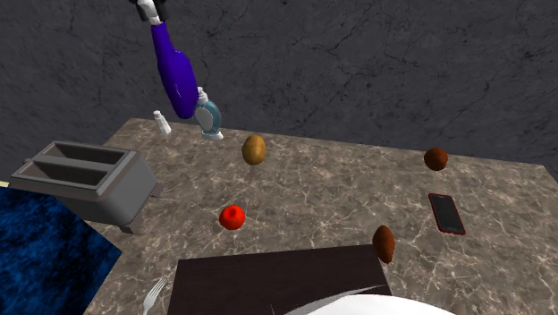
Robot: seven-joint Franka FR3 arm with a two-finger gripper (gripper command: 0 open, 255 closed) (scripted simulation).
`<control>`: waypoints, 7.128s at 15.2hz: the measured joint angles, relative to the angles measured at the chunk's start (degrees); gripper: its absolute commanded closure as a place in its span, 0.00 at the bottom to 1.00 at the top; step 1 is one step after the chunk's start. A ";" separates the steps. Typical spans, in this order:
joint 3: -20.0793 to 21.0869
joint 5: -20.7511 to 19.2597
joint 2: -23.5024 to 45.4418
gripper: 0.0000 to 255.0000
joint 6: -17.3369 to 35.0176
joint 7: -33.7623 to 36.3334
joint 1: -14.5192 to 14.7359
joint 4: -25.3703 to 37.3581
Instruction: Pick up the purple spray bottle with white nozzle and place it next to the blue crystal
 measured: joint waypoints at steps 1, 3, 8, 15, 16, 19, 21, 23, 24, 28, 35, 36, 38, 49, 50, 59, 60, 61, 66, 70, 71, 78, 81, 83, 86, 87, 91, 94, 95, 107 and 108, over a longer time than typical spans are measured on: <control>0.82 0.22 -0.60 1.00 0.00 1.44 0.64 -0.58; 2.28 0.25 -0.29 1.00 0.07 3.94 1.67 -0.36; 6.43 0.57 -0.23 1.00 -0.54 11.05 4.64 0.30; 12.89 -0.67 3.65 1.00 -1.23 22.17 9.24 4.46; 13.41 -0.66 3.62 1.00 -0.74 23.15 9.68 3.94; 13.70 -0.68 3.68 1.00 1.10 23.72 9.91 2.14; 13.60 -0.44 3.17 1.00 2.65 23.57 9.86 0.13; 13.66 -0.22 2.70 1.00 4.21 23.69 9.95 -1.85; 13.71 -0.19 2.63 1.00 5.11 23.77 10.00 -2.80; 13.68 -0.04 2.34 1.00 8.24 23.67 9.99 -6.19; 13.67 0.14 2.01 1.00 13.61 23.58 10.02 -11.86; 13.66 0.21 1.87 1.00 14.43 23.54 10.02 -12.80; 13.71 0.17 1.95 1.00 15.97 23.61 10.05 -14.27; 14.14 -0.76 3.86 1.00 24.22 24.52 10.21 -20.85; 14.14 -0.82 3.97 1.00 24.91 24.54 10.20 -21.43; 14.44 -2.21 6.40 1.00 31.86 25.71 10.30 -26.27; 14.50 -2.41 6.72 1.00 32.51 25.94 10.34 -26.64; 14.54 -2.62 7.04 1.00 33.30 26.14 10.37 -27.16; 14.60 -4.06 9.22 1.00 37.18 27.25 10.45 -29.18; 14.51 -5.40 11.08 1.00 39.98 28.19 10.52 -30.39; 14.52 -5.78 11.61 1.00 40.65 28.56 10.61 -30.63; 14.06 -8.84 15.46 1.00 45.58 30.86 11.03 -32.30; 13.69 -10.34 17.21 1.00 47.68 31.97 11.31 -32.93; 13.27 -11.48 18.54 1.00 49.13 32.62 11.44 -33.26; 13.12 -12.07 19.23 1.00 49.75 33.15 11.65 -33.29; 13.11 -12.11 19.27 1.00 49.80 33.17 11.66 -33.31; 13.09 -12.14 19.30 0.00 49.87 33.20 11.67 -33.34; 13.09 -12.15 19.30 0.00 49.88 33.20 11.67 -33.34; 13.09 -12.15 19.30 0.00 49.88 33.20 11.67 -33.34; 14.54 -7.27 13.46 0.00 43.49 29.83 10.73 -31.87; 14.54 -7.26 13.45 0.00 43.48 29.82 10.73 -31.87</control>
